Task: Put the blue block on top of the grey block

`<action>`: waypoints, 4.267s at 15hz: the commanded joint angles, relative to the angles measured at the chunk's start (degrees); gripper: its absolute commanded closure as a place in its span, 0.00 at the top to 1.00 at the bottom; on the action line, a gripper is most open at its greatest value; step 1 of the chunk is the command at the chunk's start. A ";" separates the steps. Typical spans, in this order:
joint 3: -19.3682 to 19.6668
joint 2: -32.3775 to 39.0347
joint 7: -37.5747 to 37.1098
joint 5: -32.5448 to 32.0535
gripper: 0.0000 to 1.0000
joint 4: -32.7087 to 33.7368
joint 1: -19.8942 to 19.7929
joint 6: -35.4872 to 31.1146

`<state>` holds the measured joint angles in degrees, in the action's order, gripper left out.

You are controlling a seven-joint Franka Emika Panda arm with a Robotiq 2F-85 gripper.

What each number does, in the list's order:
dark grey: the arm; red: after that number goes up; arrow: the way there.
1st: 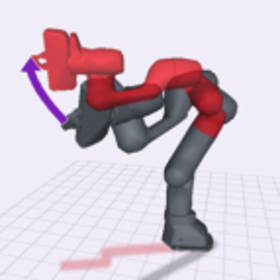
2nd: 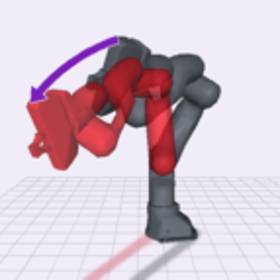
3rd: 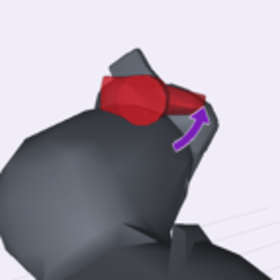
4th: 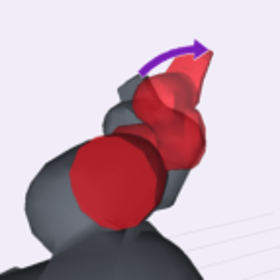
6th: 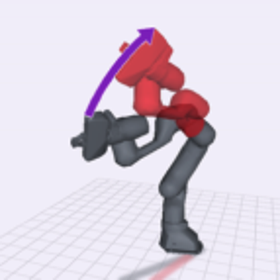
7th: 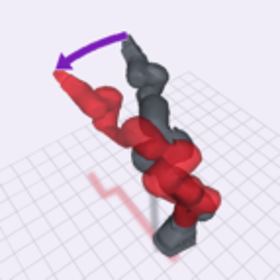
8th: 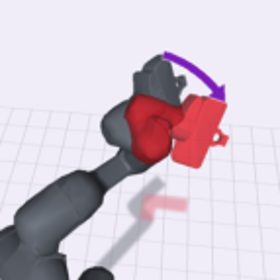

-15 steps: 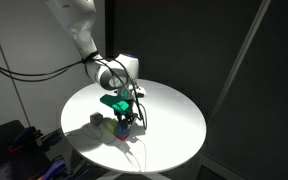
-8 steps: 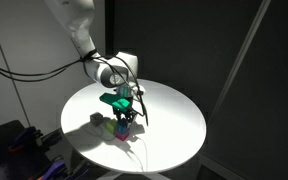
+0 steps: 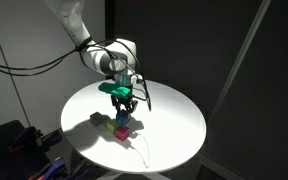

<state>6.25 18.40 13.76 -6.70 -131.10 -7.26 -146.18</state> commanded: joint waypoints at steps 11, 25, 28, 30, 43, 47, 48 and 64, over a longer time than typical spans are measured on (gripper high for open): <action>-1.02 -13.28 -3.00 -10.20 0.31 -6.43 4.53 5.08; -4.64 -13.42 -18.94 -7.90 0.31 -7.69 7.63 6.12; -5.43 -12.90 -20.81 -8.01 0.31 -7.94 8.51 5.50; -5.91 -12.20 -21.53 -7.88 0.31 -7.93 9.00 5.02; -7.77 -7.12 -22.54 -5.39 0.31 -6.69 11.52 1.54; -7.71 -5.40 -22.82 -5.82 0.31 -6.31 12.26 0.36; -7.65 -4.96 -22.90 -5.93 0.31 -6.18 12.47 0.16; -6.78 0.88 -23.41 -5.93 0.31 -2.56 13.57 -1.81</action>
<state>-1.39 18.05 -8.40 -12.94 -135.50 5.27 -147.83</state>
